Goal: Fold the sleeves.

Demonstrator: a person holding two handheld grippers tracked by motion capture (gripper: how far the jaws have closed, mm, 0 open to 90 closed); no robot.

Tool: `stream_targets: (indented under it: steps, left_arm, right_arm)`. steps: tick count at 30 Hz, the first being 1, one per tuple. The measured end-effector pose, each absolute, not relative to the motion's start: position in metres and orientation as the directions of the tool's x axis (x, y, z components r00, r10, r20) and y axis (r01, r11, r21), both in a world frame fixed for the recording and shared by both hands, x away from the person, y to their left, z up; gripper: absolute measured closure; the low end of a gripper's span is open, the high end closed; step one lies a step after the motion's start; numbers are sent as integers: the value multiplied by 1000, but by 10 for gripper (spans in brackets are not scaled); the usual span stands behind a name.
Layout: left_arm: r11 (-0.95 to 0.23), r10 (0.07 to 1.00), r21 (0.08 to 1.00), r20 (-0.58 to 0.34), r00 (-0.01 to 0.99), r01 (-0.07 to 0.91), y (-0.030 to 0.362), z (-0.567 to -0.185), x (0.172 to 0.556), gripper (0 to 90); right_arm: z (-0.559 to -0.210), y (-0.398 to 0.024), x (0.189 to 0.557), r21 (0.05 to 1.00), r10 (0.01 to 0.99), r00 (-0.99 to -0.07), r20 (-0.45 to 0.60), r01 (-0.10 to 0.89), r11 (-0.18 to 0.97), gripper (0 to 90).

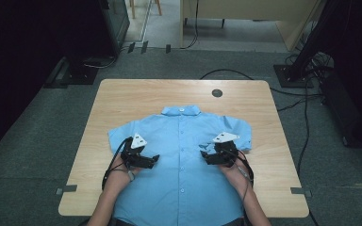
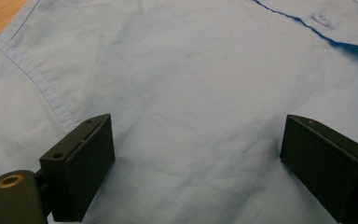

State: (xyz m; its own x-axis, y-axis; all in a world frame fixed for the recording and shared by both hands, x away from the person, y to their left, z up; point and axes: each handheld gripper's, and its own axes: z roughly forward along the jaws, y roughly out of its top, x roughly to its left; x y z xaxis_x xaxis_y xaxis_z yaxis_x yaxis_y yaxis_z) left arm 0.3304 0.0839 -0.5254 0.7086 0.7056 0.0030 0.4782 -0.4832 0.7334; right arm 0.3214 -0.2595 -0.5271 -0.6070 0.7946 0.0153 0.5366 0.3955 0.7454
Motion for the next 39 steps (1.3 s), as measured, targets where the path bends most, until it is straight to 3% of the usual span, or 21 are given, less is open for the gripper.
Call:
stream_targets:
  steps: [39]
  left_arm:
    - [-479,711,733,3,703,482,84,-525,330,99]
  right_arm:
    - [-527,-261,324,746,771,-636,13,520,416,175]
